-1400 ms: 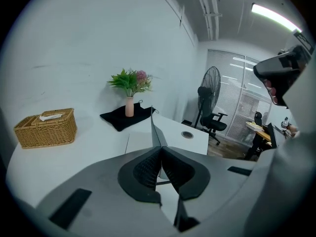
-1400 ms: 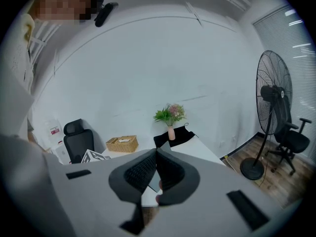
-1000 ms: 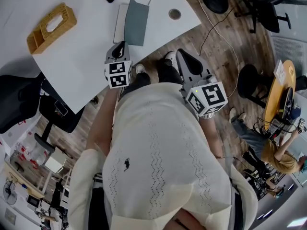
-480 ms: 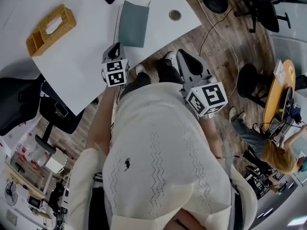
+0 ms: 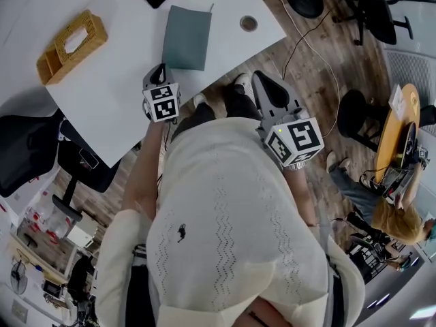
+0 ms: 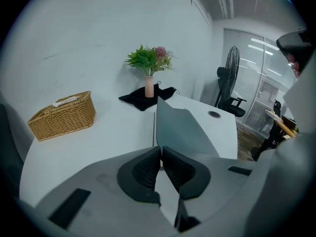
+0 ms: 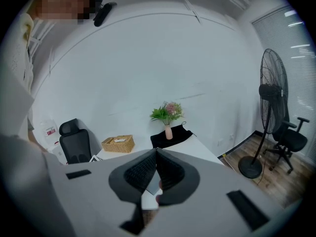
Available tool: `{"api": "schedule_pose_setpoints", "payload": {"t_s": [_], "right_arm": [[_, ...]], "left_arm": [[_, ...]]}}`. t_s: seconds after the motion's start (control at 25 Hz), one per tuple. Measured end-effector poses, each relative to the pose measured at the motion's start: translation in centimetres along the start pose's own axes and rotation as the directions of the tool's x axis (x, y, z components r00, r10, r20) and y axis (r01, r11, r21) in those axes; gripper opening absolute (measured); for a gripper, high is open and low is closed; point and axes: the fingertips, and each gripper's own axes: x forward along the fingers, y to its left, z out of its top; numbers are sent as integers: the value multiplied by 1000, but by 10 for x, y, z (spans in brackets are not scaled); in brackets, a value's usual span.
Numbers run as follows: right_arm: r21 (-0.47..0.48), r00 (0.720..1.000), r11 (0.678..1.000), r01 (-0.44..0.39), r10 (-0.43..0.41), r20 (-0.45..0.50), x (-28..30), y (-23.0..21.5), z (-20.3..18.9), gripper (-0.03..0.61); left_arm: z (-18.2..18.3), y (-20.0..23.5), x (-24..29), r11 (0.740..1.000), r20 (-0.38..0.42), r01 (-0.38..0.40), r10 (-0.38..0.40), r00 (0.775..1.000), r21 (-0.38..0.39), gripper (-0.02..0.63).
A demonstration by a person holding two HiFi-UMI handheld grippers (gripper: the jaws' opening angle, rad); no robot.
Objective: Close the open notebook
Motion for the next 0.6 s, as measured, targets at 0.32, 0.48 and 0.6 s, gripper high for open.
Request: {"api": "schedule_pose_setpoints", "payload": {"t_s": [0.32, 0.48, 0.6], "right_arm": [[-3, 1000, 1000, 9, -9, -13, 3, 0, -1, 2], [0, 1000, 1000, 9, -9, -21, 3, -4, -1, 2], [2, 1000, 1000, 10, -10, -24, 3, -3, -1, 2]], "left_arm": [[-11, 9, 10, 1000, -36, -18, 17, 999, -18, 32], [-16, 10, 17, 999, -44, -36, 35, 998, -34, 37], [-17, 10, 17, 998, -53, -42, 39, 998, -47, 40]]}}
